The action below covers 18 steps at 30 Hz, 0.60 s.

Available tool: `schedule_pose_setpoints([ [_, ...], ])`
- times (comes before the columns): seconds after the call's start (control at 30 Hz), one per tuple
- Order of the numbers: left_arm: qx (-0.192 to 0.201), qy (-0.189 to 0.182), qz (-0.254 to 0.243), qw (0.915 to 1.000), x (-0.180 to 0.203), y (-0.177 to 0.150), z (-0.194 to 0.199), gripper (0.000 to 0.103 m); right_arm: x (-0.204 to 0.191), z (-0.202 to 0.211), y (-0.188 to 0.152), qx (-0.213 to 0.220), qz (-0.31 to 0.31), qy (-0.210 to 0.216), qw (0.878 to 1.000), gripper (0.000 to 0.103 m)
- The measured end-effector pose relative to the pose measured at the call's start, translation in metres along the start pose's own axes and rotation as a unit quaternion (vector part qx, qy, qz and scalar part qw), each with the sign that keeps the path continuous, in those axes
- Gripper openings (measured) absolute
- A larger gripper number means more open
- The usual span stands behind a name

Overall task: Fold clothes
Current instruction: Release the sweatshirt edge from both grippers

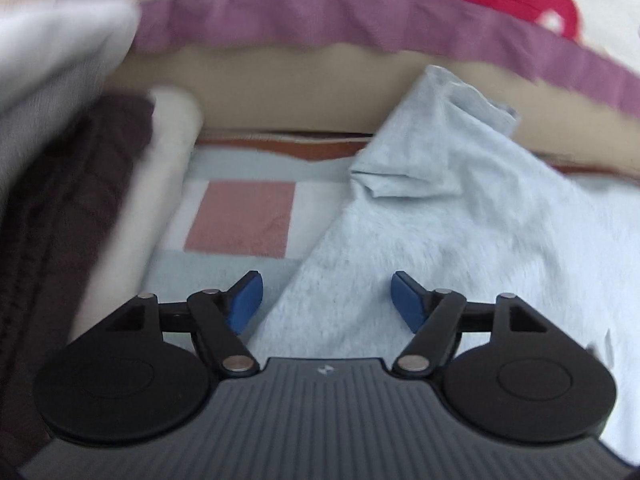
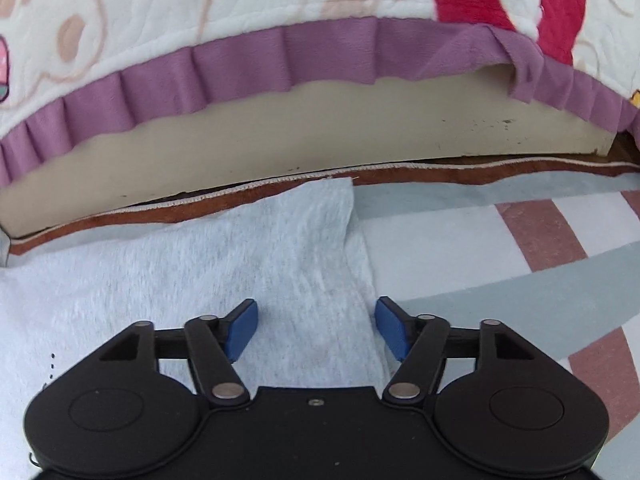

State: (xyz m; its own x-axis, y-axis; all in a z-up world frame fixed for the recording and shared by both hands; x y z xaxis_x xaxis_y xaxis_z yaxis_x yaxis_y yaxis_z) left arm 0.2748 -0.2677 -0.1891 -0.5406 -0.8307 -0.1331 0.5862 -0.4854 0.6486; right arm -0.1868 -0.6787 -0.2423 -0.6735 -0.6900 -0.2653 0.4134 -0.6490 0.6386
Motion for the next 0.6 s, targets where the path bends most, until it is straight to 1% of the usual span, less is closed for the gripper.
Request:
schedule_pose_setpoints([
  [0.03,0.013,0.000,-0.021,0.9997,0.003,0.001,0.001,0.025,-0.002,-0.001,-0.001,-0.001,0.009,-0.003,1.000,0.075],
  [0.07,0.026,0.000,-0.043,0.9988,0.006,0.003,0.002,0.001,-0.004,-0.002,-0.002,-0.003,0.020,-0.005,1.000,0.075],
  [0.1,0.046,0.013,-0.063,0.9969,0.009,0.004,0.007,0.002,-0.005,-0.002,-0.003,-0.004,0.027,-0.008,1.000,0.075],
  [0.13,0.072,0.034,-0.083,0.9934,0.012,0.006,0.013,0.002,-0.005,-0.002,-0.003,-0.003,0.028,-0.008,1.000,0.076],
  [0.17,0.098,0.058,-0.088,0.9897,0.011,0.008,0.020,0.002,-0.005,-0.001,-0.003,-0.001,0.026,-0.006,1.000,0.076],
  [0.2,0.101,0.077,-0.078,0.9888,0.007,0.009,0.021,0.002,-0.004,0.000,-0.003,0.000,0.026,-0.005,1.000,0.076],
  [0.27,0.081,0.108,-0.051,0.9895,-0.003,0.009,0.012,0.002,-0.003,-0.001,-0.004,0.002,0.032,-0.005,0.999,0.078],
  [0.37,0.051,0.155,-0.010,0.9865,-0.018,0.009,0.000,0.002,-0.002,0.000,-0.005,0.007,0.033,-0.004,0.999,0.080],
  [0.4,0.065,0.122,0.005,0.9904,-0.018,0.009,0.004,0.002,-0.002,0.000,-0.005,0.008,0.034,-0.004,0.999,0.080],
  [0.43,0.093,0.058,0.021,0.9937,-0.015,0.011,0.013,0.003,-0.002,0.000,-0.006,0.010,0.036,-0.003,0.999,0.080],
  [0.47,0.113,0.017,0.020,0.9933,-0.009,0.012,0.021,0.006,-0.002,0.000,-0.006,0.012,0.039,-0.002,0.999,0.080],
  [0.5,0.127,-0.010,0.009,0.9918,0.000,0.013,0.028,0.008,-0.001,0.000,-0.007,0.014,0.040,0.000,0.999,0.080],
  [0.53,0.122,-0.030,0.005,0.9920,0.007,0.015,0.027,0.017,-0.001,0.000,-0.007,0.016,0.041,0.001,0.999,0.080],
  [0.57,0.107,-0.045,0.005,0.9933,0.013,0.017,0.021,0.022,0.000,-0.001,-0.007,0.019,0.040,0.001,0.999,0.081],
  [0.6,0.091,-0.060,0.005,0.9941,0.020,0.019,0.015,0.022,0.000,-0.001,-0.007,0.022,0.039,0.001,0.999,0.081],
])
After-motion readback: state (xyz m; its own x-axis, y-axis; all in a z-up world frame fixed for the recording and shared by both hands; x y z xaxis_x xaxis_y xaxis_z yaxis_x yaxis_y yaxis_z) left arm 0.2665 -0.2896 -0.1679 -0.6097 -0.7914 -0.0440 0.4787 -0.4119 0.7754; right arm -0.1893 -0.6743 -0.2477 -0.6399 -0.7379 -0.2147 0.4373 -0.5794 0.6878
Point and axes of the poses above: each gripper's, at about its wrist camera, not at the fingertips, and z roughly against the way its jaws point, x to its right, y to its top, the point moved 5 cm from there along -z, roughly the way its jaws point, and after that the axes turned 13 degrees about y, right-handed, at the moved point
